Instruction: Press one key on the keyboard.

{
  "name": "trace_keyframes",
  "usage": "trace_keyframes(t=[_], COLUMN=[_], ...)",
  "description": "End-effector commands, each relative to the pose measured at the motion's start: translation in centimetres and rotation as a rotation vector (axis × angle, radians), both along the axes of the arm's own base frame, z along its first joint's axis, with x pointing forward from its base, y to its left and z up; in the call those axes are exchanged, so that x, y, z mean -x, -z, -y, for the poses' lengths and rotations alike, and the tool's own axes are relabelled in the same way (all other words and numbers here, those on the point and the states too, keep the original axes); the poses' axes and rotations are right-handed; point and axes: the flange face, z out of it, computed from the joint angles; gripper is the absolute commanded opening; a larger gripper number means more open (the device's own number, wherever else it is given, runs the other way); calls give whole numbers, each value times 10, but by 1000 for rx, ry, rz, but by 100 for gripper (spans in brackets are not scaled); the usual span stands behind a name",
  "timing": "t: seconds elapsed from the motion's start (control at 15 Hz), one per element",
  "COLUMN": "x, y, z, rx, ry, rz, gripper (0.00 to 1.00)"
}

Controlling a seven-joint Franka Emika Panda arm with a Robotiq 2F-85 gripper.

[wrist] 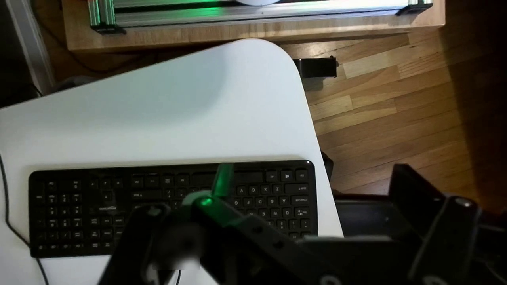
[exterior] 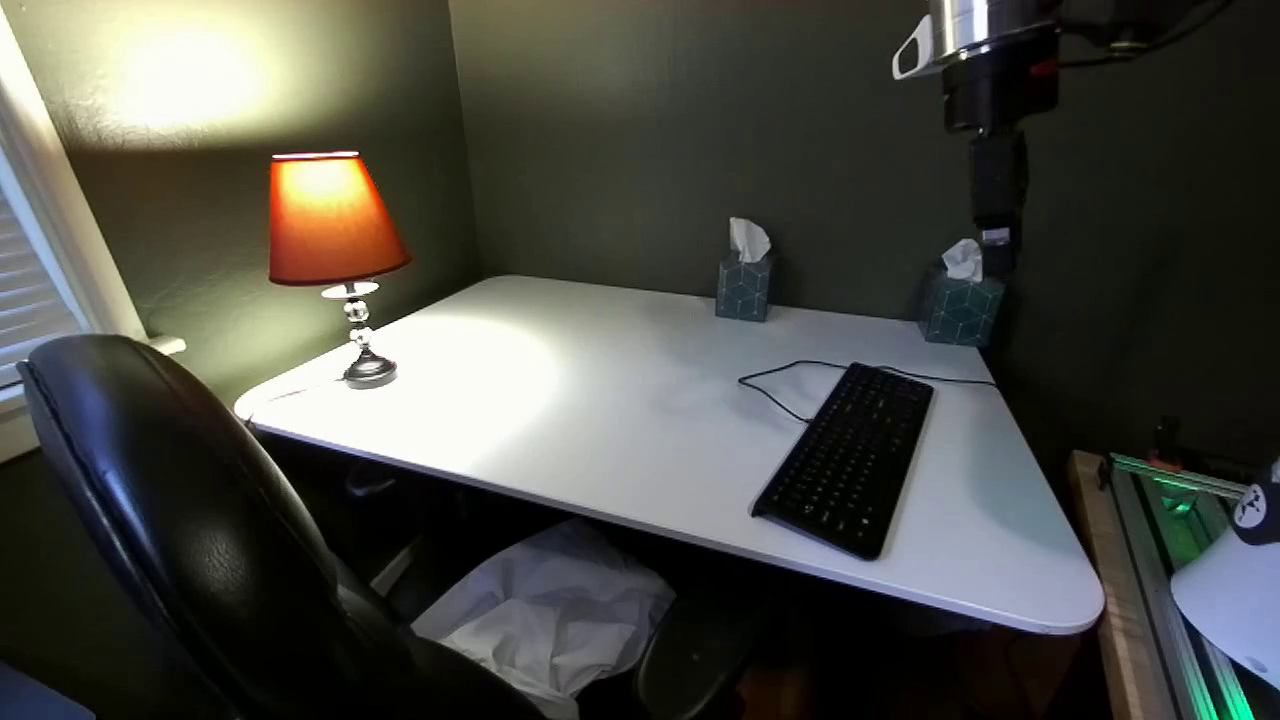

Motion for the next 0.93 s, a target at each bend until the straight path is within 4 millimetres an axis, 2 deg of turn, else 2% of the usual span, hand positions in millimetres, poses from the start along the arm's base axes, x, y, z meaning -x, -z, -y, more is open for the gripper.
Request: trace_keyframes(t=[0.0,0.4,0.87], x=[-38,-81,-107], y=[31,71,124], z=[0,6,5], rx=[8,20,48], ry=[-36,-71,-154], rz=[-54,-75,-56], gripper=[100,100,100])
